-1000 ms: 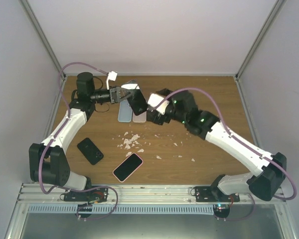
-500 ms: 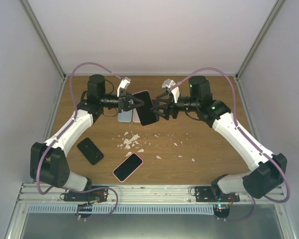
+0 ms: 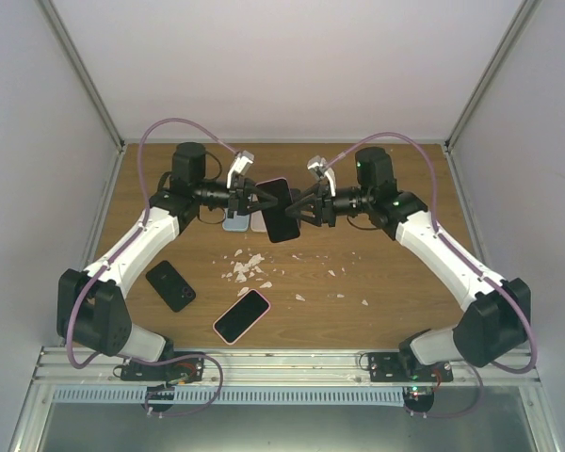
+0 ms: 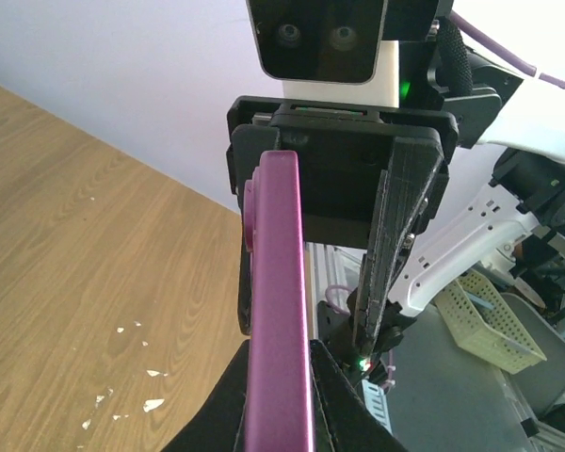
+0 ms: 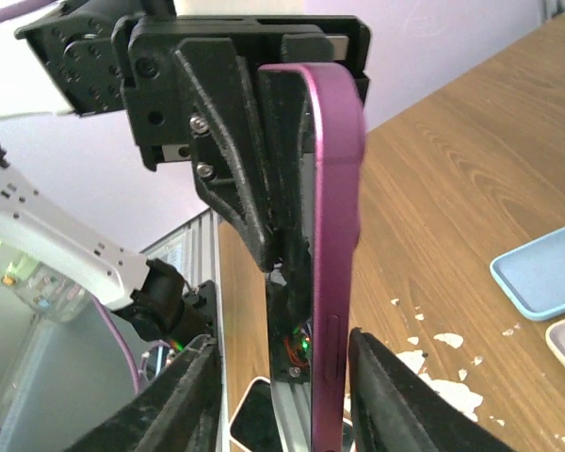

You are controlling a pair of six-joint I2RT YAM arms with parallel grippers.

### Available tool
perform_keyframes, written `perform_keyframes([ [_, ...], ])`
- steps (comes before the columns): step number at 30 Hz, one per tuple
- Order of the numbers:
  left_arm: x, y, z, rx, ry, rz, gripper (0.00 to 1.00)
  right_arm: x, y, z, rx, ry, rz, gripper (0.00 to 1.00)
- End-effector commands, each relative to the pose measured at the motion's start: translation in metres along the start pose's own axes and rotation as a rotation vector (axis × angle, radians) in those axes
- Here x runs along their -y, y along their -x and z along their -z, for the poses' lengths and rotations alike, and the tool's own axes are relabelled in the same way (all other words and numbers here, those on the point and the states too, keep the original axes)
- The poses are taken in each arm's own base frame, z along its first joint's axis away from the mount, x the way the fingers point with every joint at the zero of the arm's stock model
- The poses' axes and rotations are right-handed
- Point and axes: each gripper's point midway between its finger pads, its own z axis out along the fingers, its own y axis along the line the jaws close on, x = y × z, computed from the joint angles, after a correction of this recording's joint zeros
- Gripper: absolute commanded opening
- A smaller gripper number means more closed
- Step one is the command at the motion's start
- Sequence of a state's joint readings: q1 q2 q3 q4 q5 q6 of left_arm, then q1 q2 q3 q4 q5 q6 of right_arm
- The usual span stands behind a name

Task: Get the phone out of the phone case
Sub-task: Place the phone at the center of the board.

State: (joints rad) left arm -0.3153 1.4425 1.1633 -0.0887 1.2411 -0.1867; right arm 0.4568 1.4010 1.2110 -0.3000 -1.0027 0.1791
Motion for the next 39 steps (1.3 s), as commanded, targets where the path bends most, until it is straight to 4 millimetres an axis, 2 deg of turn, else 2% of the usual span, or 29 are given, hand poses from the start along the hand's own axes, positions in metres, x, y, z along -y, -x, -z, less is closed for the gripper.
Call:
perform_keyframes([
  [1, 0.027, 0.023, 0.0, 0.024, -0.043, -0.136, 0.0, -0.004, -0.003, -0.001, 0.006, 0.064, -0.026, 0.36],
  [11, 0.022, 0.026, -0.002, 0.028, -0.038, -0.122, 0.0, -0.005, -0.009, -0.003, -0.004, 0.09, -0.039, 0.15],
  [15, 0.022, 0.027, -0.002, 0.032, -0.035, -0.115, 0.0, -0.008, -0.008, -0.002, -0.002, 0.096, -0.034, 0.1],
  [18, 0.021, 0.028, -0.002, 0.037, -0.026, -0.112, 0.01, -0.008, -0.005, -0.001, 0.003, 0.093, -0.031, 0.02],
  [19, 0.02, 0.029, -0.002, 0.039, -0.017, -0.109, 0.04, -0.007, -0.004, -0.001, 0.004, 0.088, -0.032, 0.01],
  [20, 0.019, 0.03, -0.001, 0.042, -0.007, -0.105, 0.11, -0.006, -0.002, 0.001, 0.008, 0.083, -0.037, 0.01],
  [23, 0.013, 0.031, -0.001, 0.049, 0.017, -0.082, 0.41, 0.001, 0.003, 0.004, 0.021, 0.07, -0.047, 0.0],
  [26, 0.008, 0.032, 0.001, 0.054, 0.034, -0.065, 0.75, 0.013, 0.006, 0.009, 0.032, 0.043, -0.064, 0.0],
  [28, 0.004, 0.033, 0.003, 0.062, 0.055, -0.059, 0.89, 0.022, 0.006, 0.013, 0.038, 0.018, -0.076, 0.0],
  [30, 0.0, 0.034, 0.005, 0.066, 0.07, -0.053, 0.98, 0.035, 0.006, 0.018, 0.043, -0.014, -0.094, 0.0],
  [31, -0.002, 0.034, 0.005, 0.069, 0.081, -0.049, 0.99, 0.043, 0.005, 0.02, 0.045, -0.036, -0.102, 0.01],
  [39, -0.016, 0.036, 0.013, 0.087, 0.147, -0.026, 0.99, 0.116, -0.01, 0.038, 0.022, -0.184, -0.204, 0.01],
])
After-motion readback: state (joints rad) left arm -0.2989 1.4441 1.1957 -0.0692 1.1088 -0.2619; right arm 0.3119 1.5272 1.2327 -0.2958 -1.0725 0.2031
